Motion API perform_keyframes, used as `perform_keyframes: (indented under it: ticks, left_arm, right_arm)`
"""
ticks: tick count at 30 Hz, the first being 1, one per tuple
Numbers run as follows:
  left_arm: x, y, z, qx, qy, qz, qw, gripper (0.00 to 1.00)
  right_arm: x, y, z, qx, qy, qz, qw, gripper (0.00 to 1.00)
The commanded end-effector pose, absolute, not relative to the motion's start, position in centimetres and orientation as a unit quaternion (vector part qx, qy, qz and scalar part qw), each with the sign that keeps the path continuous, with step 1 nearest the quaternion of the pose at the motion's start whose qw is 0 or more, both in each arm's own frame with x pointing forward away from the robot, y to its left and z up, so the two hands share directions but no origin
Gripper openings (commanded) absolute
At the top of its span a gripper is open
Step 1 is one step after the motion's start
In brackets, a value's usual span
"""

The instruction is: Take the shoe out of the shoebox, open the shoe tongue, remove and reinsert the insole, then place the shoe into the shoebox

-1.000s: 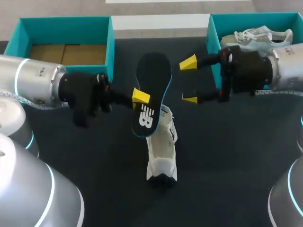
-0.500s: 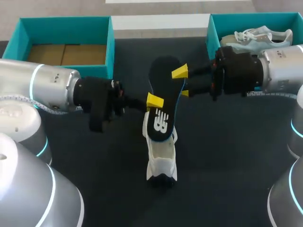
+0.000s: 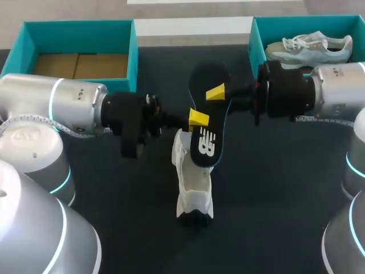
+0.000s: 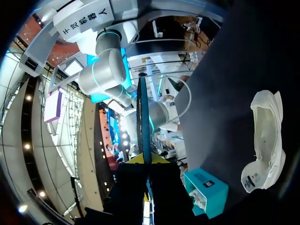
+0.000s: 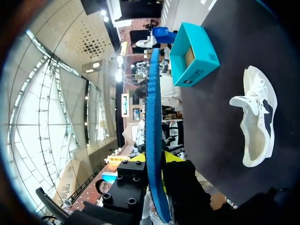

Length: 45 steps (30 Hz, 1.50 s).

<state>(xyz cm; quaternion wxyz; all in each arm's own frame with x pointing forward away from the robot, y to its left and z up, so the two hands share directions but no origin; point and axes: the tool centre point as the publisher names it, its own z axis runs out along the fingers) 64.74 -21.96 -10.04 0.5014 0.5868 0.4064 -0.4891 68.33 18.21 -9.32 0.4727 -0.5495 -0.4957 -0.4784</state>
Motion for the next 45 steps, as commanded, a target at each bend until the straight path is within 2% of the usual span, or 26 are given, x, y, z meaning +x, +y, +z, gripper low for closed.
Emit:
perform_keyframes:
  ticks: [1, 8, 9, 14, 19, 20, 21, 31, 36, 39, 45]
  left_arm:
    - [64.3, -21.9, -10.2, 0.587, 0.405, -0.490, 0.500, 0.00]
    - [63.4, -21.7, -10.4, 0.589, 0.405, -0.491, 0.498, 0.00]
    - [63.4, -21.7, -10.4, 0.588, 0.405, -0.492, 0.498, 0.00]
    - [63.1, -21.6, -10.4, 0.588, 0.405, -0.492, 0.498, 0.00]
    - [62.7, -21.5, -10.3, 0.592, 0.404, -0.500, 0.486, 0.00]
    - [62.6, -21.5, -10.3, 0.589, 0.407, -0.503, 0.483, 0.46]
    - [62.6, -21.4, -10.3, 0.591, 0.409, -0.503, 0.481, 1.00]
    - [64.3, -16.4, -11.3, 0.558, 0.473, -0.480, 0.483, 1.00]
    - [65.8, -15.1, -10.2, 0.548, 0.509, -0.455, 0.483, 1.00]
    - [66.7, -15.3, -9.0, 0.558, 0.537, -0.432, 0.462, 1.00]
    - [67.9, -16.6, -7.5, 0.602, 0.631, -0.319, 0.371, 1.00]
  right_arm:
    - [68.1, 18.5, -9.6, -0.552, -0.490, -0.485, 0.470, 0.15]
    - [68.5, 18.0, -9.6, -0.557, -0.488, -0.484, 0.466, 0.20]
    - [68.5, 18.0, -9.6, -0.558, -0.489, -0.483, 0.465, 0.19]
    - [68.5, 17.8, -9.6, -0.563, -0.488, -0.482, 0.462, 0.00]
    - [68.5, 17.9, -9.7, -0.565, -0.489, -0.479, 0.461, 0.00]
    - [68.5, 17.9, -9.7, -0.565, -0.489, -0.479, 0.461, 0.00]
    - [68.5, 17.9, -9.7, -0.566, -0.489, -0.478, 0.461, 0.00]
    - [68.1, 17.2, -9.9, -0.570, -0.485, -0.478, 0.459, 0.00]
    - [68.1, 17.2, -10.5, -0.574, -0.482, -0.475, 0.461, 0.00]
    - [67.9, 17.3, -10.8, -0.577, -0.482, -0.472, 0.462, 0.00]
    - [67.6, 17.5, -11.4, -0.579, -0.476, -0.472, 0.464, 0.00]
